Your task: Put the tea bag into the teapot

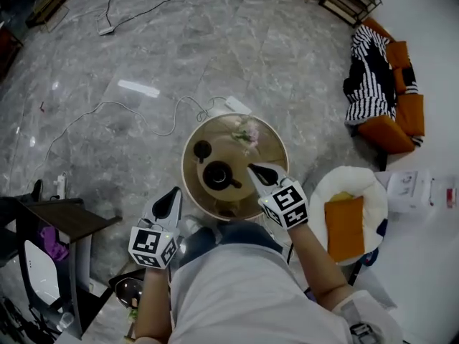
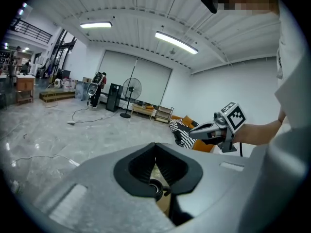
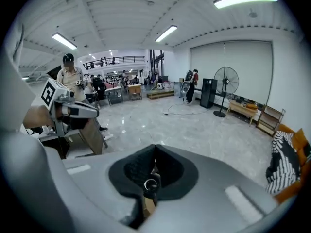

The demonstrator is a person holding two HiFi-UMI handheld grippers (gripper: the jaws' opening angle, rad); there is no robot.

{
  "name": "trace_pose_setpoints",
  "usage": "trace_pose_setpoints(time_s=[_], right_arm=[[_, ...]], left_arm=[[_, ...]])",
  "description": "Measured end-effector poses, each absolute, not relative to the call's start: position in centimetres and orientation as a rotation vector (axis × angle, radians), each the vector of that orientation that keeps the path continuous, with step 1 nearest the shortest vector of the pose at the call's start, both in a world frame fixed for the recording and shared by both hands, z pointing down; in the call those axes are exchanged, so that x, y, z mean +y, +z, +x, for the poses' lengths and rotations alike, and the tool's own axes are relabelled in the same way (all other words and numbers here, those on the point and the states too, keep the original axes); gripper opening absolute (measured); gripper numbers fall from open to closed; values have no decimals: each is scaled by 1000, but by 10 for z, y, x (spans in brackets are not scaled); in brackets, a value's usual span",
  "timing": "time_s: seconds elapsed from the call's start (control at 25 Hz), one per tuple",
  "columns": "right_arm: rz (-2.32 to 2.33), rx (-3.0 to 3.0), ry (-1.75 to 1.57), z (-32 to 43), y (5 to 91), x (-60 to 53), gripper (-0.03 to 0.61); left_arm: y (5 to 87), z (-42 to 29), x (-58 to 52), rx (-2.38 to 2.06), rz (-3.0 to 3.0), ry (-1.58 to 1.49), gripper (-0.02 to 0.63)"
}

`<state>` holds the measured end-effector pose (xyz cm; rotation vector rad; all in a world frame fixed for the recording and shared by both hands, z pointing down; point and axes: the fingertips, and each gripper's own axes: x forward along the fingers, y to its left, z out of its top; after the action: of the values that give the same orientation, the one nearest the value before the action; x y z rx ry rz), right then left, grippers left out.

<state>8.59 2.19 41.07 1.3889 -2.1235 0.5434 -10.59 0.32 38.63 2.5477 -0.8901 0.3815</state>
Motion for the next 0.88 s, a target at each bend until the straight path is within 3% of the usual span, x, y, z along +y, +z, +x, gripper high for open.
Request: trace_pose_setpoints(time_s=[0.4, 0.88], right_arm=[[1614, -2280, 390, 118, 306, 33, 3], [1717, -2366, 268, 133, 252, 38, 3]], left_arm=[[304, -56, -15, -829, 2738, 262, 8], [252, -20, -23, -755, 2848, 178, 9]])
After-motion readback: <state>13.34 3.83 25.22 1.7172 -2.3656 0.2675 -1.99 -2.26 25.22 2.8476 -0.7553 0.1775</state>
